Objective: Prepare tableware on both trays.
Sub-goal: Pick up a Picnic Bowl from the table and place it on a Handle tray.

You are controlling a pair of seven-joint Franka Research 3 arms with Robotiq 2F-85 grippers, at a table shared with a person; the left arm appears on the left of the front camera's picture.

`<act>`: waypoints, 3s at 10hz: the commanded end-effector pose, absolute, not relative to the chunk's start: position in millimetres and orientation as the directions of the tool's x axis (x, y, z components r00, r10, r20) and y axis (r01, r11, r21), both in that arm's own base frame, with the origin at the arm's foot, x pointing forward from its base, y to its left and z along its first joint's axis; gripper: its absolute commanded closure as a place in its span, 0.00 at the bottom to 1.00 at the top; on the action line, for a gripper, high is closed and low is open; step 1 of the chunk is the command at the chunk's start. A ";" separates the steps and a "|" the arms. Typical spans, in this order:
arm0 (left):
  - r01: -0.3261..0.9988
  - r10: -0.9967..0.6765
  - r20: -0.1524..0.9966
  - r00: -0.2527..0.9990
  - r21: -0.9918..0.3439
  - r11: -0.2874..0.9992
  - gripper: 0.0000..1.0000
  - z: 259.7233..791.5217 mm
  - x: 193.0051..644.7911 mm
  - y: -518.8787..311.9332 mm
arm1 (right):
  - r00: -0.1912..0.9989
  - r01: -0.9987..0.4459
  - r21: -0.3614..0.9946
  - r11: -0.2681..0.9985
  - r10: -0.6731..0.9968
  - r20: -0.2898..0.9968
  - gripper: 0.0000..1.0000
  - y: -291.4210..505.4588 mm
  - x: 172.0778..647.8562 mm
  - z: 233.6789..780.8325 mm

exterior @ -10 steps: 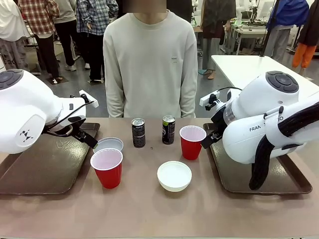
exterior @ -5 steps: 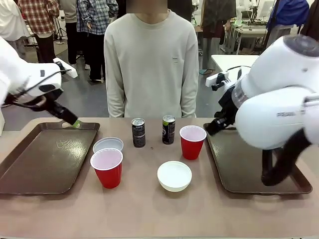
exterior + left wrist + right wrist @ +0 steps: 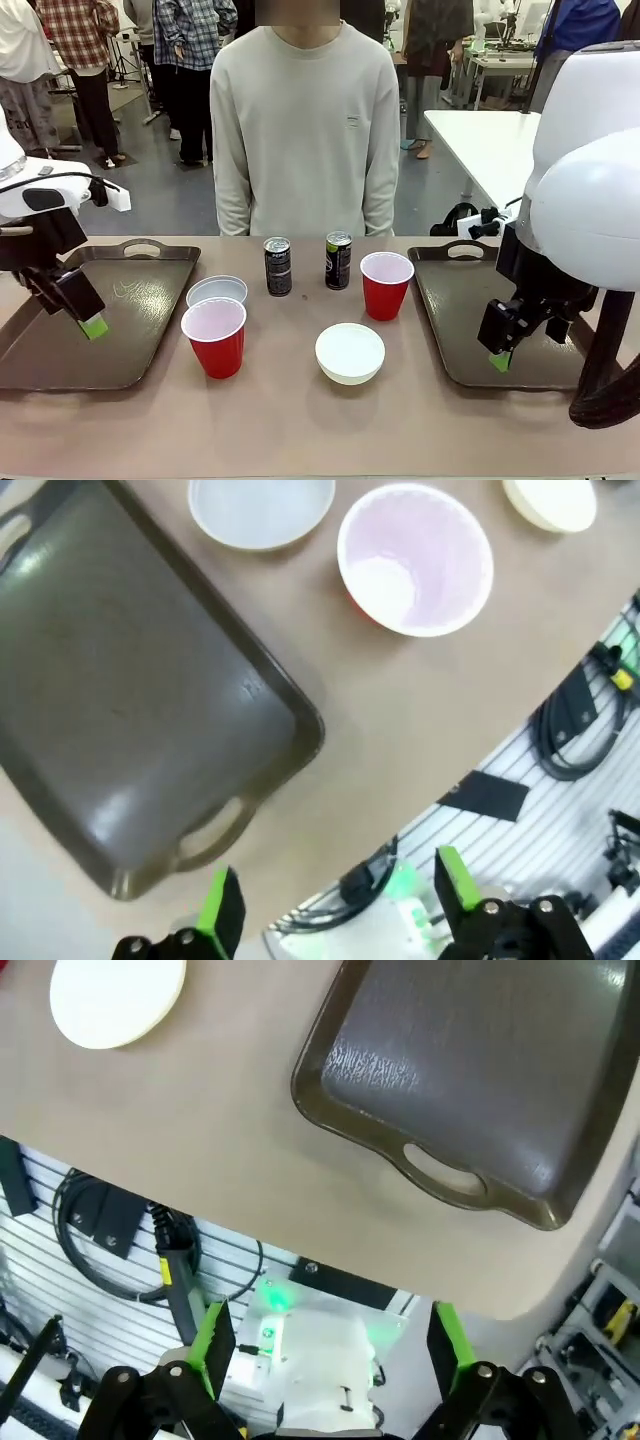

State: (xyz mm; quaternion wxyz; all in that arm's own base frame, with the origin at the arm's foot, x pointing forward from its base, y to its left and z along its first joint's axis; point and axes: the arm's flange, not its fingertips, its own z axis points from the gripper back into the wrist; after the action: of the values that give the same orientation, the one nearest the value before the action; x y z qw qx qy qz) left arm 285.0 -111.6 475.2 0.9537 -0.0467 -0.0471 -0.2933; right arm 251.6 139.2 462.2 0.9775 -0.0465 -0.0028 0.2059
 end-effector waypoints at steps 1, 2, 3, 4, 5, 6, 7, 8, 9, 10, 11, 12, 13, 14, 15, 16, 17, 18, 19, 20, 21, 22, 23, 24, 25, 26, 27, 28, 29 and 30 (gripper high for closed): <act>0.565 -0.555 0.121 0.823 -0.065 0.823 0.00 475.4 285.3 -111.8 | 0.915 -0.402 -0.087 0.911 0.403 -0.014 0.00 138.9 254.9 459.8; 0.572 -0.478 0.346 0.807 -0.258 0.779 0.00 490.6 294.9 -94.4 | 0.885 -0.464 0.310 0.830 0.417 0.208 0.00 132.0 270.0 470.9; 0.562 -0.386 0.438 0.812 -0.410 0.718 0.00 489.6 294.3 -64.8 | 0.921 -0.388 0.468 0.794 0.352 0.166 0.00 90.8 272.3 474.0; 0.560 -0.303 0.486 0.820 -0.572 0.599 0.00 497.4 291.5 -19.9 | 0.964 -0.260 0.653 0.711 0.225 0.140 0.00 41.1 266.8 478.8; 0.531 -0.245 0.482 0.841 -0.656 0.536 0.00 485.6 299.6 6.9 | 0.985 -0.166 0.691 0.704 0.144 0.090 0.00 2.6 263.1 471.6; 0.503 -0.191 0.476 0.859 -0.711 0.491 0.00 477.2 304.3 25.3 | 0.995 -0.060 0.731 0.679 0.104 -0.015 0.00 -21.1 260.9 457.4; 0.444 -0.144 0.432 0.890 -0.754 0.484 0.00 469.0 310.9 42.9 | 0.996 0.006 0.745 0.667 0.064 -0.066 0.00 -43.1 251.9 451.0; 0.397 -0.097 0.403 0.910 -0.780 0.483 0.00 467.2 311.6 68.0 | 0.999 0.049 0.778 0.626 -0.027 -0.041 0.00 -71.1 236.5 454.4; 0.343 -0.082 0.357 0.931 -0.772 0.535 0.00 463.2 305.3 87.8 | 0.997 0.061 0.800 0.597 -0.076 -0.019 0.00 -93.6 218.8 458.0; 0.279 -0.034 0.314 0.949 -0.782 0.557 0.00 459.6 303.7 105.2 | 0.993 0.042 0.822 0.568 -0.115 0.029 0.00 -112.1 202.8 464.8; 0.246 0.004 0.302 0.953 -0.785 0.569 0.00 461.5 295.8 119.7 | 0.986 0.029 0.840 0.542 -0.151 0.064 0.00 -126.5 190.0 469.5; 0.228 0.035 0.304 0.952 -0.781 0.581 0.00 466.0 287.8 127.1 | 0.981 0.034 0.851 0.524 -0.179 0.071 0.00 -136.2 182.7 471.8; 0.226 0.077 0.324 0.943 -0.792 0.567 0.00 464.2 275.8 137.9 | 0.979 0.039 0.854 0.519 -0.191 0.071 0.00 -141.3 178.8 473.1; 0.233 0.095 0.339 0.936 -0.798 0.556 0.00 467.8 270.5 142.8 | 0.981 0.043 0.851 0.523 -0.184 0.063 0.00 -137.3 182.5 471.2; 0.239 0.085 0.341 0.936 -0.796 0.555 0.00 465.1 272.2 139.6 | 0.986 0.032 0.846 0.532 -0.155 0.060 0.00 -133.7 188.0 469.6; 0.216 0.084 0.318 0.945 -0.793 0.570 0.00 462.5 280.2 145.8 | 0.977 0.069 0.841 0.536 -0.208 0.052 0.00 -150.9 179.1 480.9; 0.216 0.084 0.318 0.945 -0.793 0.570 0.00 462.5 280.2 145.8 | 0.977 0.069 0.841 0.536 -0.208 0.052 0.00 -150.9 179.1 480.9; 0.216 0.084 0.318 0.945 -0.793 0.570 0.00 462.5 280.2 145.8 | 0.977 0.069 0.841 0.536 -0.208 0.052 0.00 -150.9 179.1 480.9; 0.216 0.084 0.318 0.945 -0.793 0.570 0.00 462.5 280.2 145.8 | 0.977 0.069 0.841 0.536 -0.208 0.052 0.00 -150.9 179.1 480.9; 0.216 0.084 0.318 0.945 -0.793 0.570 0.00 462.5 280.2 145.8 | 0.977 0.069 0.841 0.536 -0.208 0.052 0.00 -150.9 179.1 480.9; 0.216 0.084 0.318 0.945 -0.793 0.570 0.00 462.5 280.2 145.8 | 0.977 0.069 0.841 0.536 -0.208 0.052 0.00 -150.9 179.1 480.9; 0.216 0.084 0.318 0.945 -0.793 0.570 0.00 462.5 280.2 145.8 | 0.977 0.069 0.841 0.536 -0.208 0.052 0.00 -150.9 179.1 480.9; 0.216 0.084 0.318 0.945 -0.793 0.570 0.00 462.5 280.2 145.8 | 0.977 0.069 0.841 0.536 -0.208 0.052 0.00 -150.9 179.1 480.9; 0.216 0.084 0.318 0.945 -0.793 0.570 0.00 462.5 280.2 145.8 | 0.977 0.069 0.841 0.536 -0.208 0.052 0.00 -150.9 179.1 480.9; 0.216 0.084 0.318 0.945 -0.793 0.570 0.00 462.5 280.2 145.8 | 0.977 0.069 0.841 0.536 -0.208 0.052 0.00 -150.9 179.1 480.9; 0.216 0.084 0.318 0.945 -0.793 0.570 0.00 462.5 280.2 145.8 | 0.977 0.069 0.841 0.536 -0.208 0.052 0.00 -150.9 179.1 480.9; 0.201 0.080 0.300 0.951 -0.792 0.577 0.00 462.7 278.8 144.3 | 0.977 0.069 0.841 0.536 -0.208 0.052 0.00 -150.9 179.1 480.9; 0.257 -0.017 0.326 0.945 -0.711 0.655 0.00 465.6 284.0 93.8 | 0.977 0.069 0.841 0.536 -0.208 0.052 0.00 -150.9 179.1 480.9; 0.273 -0.107 0.293 0.950 -0.614 0.741 0.00 462.8 290.4 43.1 | 0.977 0.069 0.841 0.536 -0.208 0.052 0.00 -150.9 179.1 480.9; 0.305 -0.180 0.286 0.941 -0.492 0.815 0.00 462.9 295.9 -2.7 | 0.977 0.069 0.841 0.536 -0.208 0.052 0.00 -150.9 179.1 480.9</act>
State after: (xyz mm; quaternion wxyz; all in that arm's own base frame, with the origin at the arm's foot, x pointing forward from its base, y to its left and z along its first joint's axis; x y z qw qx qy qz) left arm 308.3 60.7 482.3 0.9190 -0.3582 -0.1247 -0.1078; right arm 179.5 -150.3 480.8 0.8766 0.4683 -0.0710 -0.0850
